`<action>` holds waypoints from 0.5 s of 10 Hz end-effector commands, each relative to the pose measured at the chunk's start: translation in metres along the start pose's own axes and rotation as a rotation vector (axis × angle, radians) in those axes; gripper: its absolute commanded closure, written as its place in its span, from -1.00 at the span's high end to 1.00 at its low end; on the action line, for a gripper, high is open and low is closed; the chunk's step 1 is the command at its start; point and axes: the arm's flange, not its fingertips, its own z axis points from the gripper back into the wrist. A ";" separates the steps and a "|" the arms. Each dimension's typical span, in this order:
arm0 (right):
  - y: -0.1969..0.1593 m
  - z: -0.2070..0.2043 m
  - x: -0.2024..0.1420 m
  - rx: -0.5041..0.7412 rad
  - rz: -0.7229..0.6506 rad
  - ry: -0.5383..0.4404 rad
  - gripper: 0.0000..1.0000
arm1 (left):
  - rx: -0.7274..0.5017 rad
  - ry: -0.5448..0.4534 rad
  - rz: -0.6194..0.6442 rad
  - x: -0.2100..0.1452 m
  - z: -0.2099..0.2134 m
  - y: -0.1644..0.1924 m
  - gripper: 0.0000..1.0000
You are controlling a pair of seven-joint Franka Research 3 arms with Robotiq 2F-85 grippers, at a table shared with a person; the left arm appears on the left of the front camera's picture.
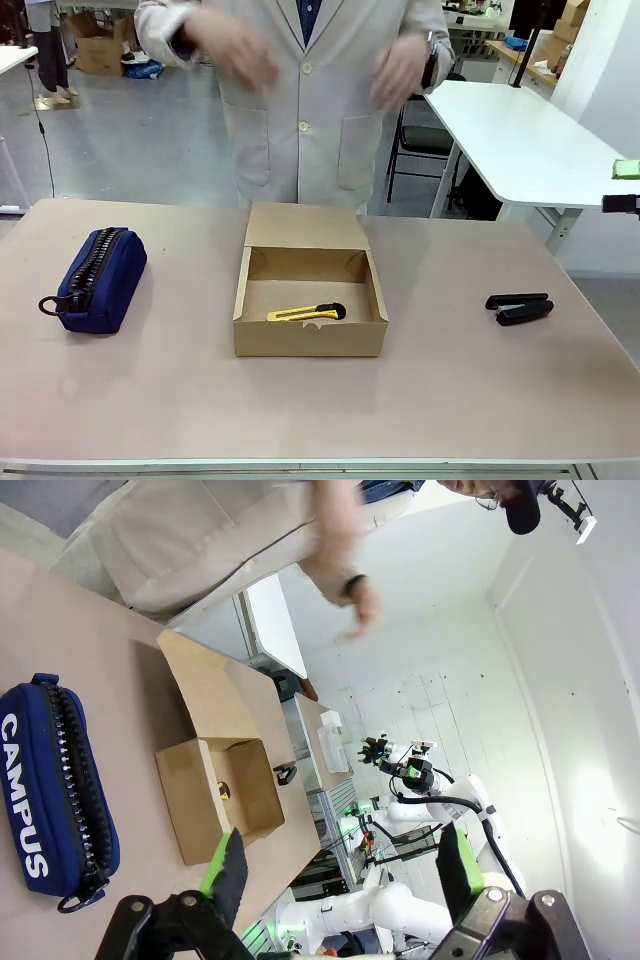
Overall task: Pack the item into the box.
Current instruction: Close the Mailer Box.
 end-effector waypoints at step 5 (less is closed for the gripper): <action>-0.001 0.003 0.002 0.002 0.021 0.009 1.00 | -0.020 -0.009 -0.018 0.000 -0.001 -0.001 1.00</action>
